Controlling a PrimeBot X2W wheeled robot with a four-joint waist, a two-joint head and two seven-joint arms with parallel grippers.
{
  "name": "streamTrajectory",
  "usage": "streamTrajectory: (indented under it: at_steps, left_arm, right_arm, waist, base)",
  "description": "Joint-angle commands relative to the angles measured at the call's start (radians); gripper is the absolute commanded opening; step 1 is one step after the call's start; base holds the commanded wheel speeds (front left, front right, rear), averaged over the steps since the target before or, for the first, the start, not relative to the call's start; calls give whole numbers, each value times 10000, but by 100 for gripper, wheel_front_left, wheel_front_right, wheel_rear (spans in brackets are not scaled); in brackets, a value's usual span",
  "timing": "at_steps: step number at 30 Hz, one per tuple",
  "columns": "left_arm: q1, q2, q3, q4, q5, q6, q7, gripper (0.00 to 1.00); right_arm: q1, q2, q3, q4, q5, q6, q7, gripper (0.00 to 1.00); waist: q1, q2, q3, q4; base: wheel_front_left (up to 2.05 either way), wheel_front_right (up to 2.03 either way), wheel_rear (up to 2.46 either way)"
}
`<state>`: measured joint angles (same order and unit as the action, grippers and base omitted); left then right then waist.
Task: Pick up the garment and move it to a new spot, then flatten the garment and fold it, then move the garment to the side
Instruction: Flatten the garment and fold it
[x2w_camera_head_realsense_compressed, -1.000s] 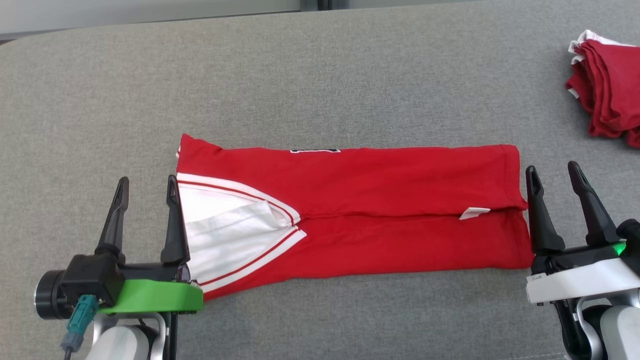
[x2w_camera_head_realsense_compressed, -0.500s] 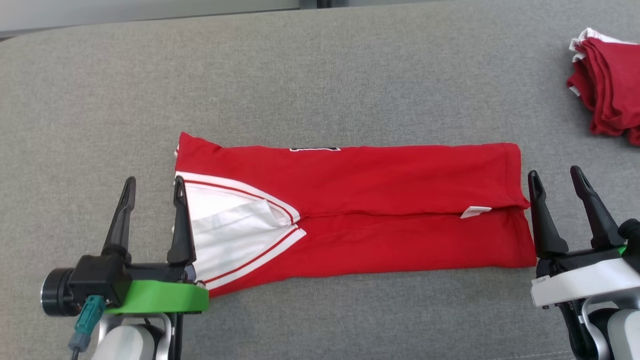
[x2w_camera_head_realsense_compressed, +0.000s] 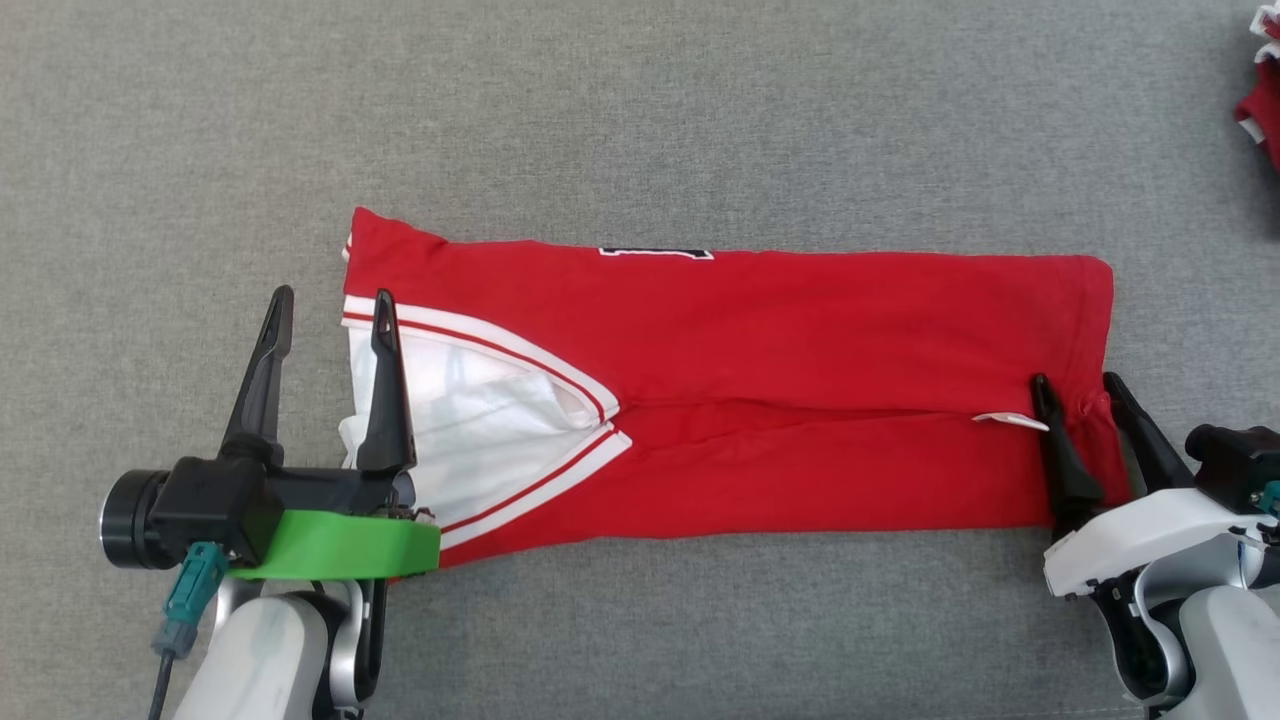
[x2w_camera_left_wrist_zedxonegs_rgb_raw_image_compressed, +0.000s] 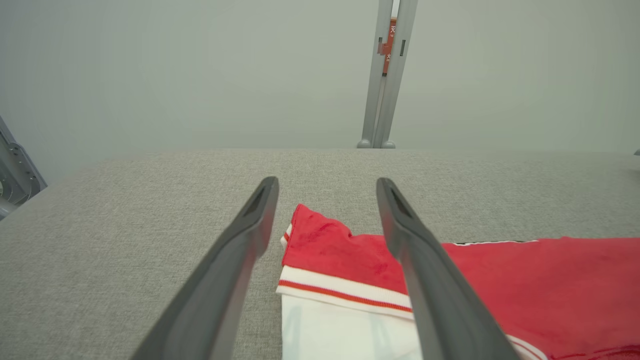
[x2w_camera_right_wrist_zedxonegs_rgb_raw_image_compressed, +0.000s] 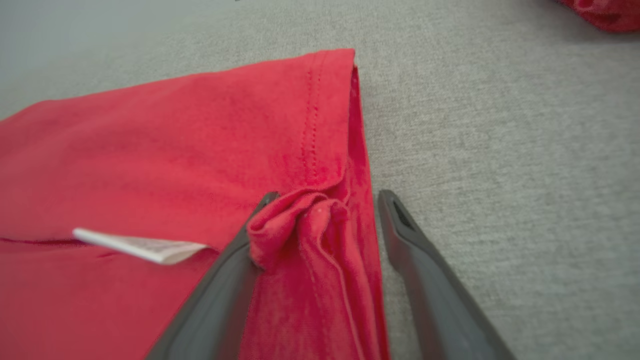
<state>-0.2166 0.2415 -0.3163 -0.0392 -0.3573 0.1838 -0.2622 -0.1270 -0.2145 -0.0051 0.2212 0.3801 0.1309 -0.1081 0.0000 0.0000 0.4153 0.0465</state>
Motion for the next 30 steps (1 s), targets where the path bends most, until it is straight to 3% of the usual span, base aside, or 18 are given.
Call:
streamTrajectory:
  at_steps: [1, 3, 4, 5, 7, 11, 22, 26, 30]
  left_arm:
    - [-147, -18, 68, 43, 125, -71, -28, 100]
    - [-152, -64, 119, 75, 171, -119, -29, 100]
    - [-137, -87, 148, 80, 202, -142, -29, 100]
    - [-96, -117, 165, 90, 236, -154, -29, 100]
    - [1, -158, 206, 105, 255, -197, -29, 100]
    - [225, -237, 374, 86, 205, -220, -28, 100]
    - [685, -311, 367, 240, 284, -209, -28, 100]
    - [873, -258, 378, 265, 248, -199, -28, 100]
    - [935, -220, 366, 289, 311, -167, -28, 100]
  right_arm:
    - [-28, -67, 128, 358, 142, -6, 56, 100]
    - [73, -45, 339, 822, 375, -12, 142, 97]
    - [121, -62, 459, 960, 444, -12, 155, 69]
    - [177, -46, 675, 1051, 601, -11, 139, 33]
    - [263, -72, 1052, 1075, 859, 3, 103, 0]
    - [-72, -541, 1178, 791, 1203, -9, -216, 0]
    - [45, -1724, -466, 168, 1530, -9, 161, 0]
    - [-93, -1502, -255, -900, 1184, -2, 897, 0]
    - [-412, -727, 518, -2279, 814, -2, 1970, 0]
  waist:
    - [0, 0, 141, 87]
    - [0, 0, 107, 93]
    - [0, 0, 85, 87]
    - [0, 0, 46, 76]
    - [0, 0, -44, 53]
    - [0, 0, -225, -117]
    - [0, 0, -1154, -182]
    - [0, 0, -1455, -195]
    - [0, 0, -1662, -193]
  base:
    - [0, 0, 0]
    - [0, 0, 0]
    - [0, 0, 0]
    - [0, 0, 0]
    - [0, 0, 0]
    - [0, 0, 0]
    - [0, 0, 0]
    - [0, 0, 0]
    - [0, 0, 0]
